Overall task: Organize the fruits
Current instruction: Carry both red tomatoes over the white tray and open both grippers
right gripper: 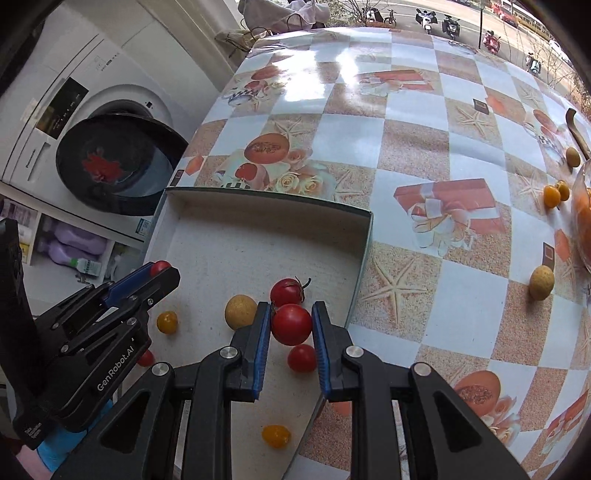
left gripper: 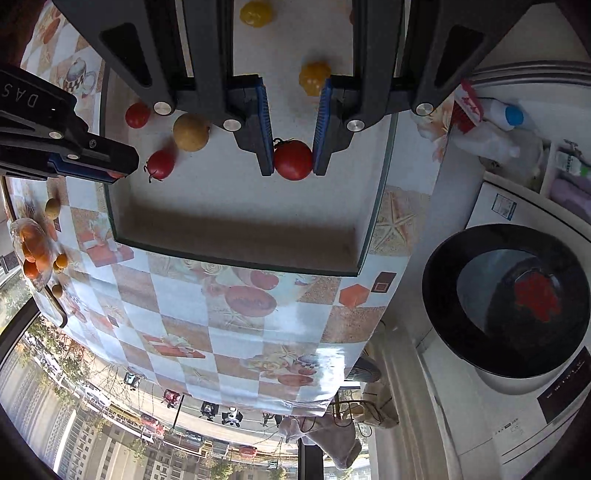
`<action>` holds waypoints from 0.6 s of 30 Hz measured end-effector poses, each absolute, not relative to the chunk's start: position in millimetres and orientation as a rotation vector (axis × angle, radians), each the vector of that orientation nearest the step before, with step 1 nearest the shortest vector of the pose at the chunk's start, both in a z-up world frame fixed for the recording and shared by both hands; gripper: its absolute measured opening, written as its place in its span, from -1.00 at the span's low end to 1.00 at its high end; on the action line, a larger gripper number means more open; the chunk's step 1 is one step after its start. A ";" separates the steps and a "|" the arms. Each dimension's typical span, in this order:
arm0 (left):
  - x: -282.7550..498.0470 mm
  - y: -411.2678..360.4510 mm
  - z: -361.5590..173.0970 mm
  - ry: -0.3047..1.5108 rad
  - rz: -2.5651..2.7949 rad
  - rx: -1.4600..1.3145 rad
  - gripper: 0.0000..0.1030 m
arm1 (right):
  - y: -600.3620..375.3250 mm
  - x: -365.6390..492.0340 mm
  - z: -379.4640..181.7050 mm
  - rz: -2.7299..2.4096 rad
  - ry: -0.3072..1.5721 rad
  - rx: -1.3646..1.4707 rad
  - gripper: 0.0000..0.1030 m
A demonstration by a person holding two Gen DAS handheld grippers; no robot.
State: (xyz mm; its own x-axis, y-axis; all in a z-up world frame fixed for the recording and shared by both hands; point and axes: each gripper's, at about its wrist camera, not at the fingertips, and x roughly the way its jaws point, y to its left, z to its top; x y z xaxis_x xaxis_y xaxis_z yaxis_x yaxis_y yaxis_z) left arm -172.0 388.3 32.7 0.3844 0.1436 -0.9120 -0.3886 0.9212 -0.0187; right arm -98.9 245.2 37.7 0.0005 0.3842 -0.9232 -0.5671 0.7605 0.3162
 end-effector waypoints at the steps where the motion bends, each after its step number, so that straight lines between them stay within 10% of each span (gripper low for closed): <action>1: -168.5 390.3 29.7 1.133 0.346 -0.244 -0.56 | 249.6 -96.0 35.1 0.748 1.381 -0.170 -0.52; 18: -150.7 394.0 4.2 1.178 0.350 -0.207 -0.55 | 280.8 -73.3 6.2 0.697 1.366 -0.264 -0.52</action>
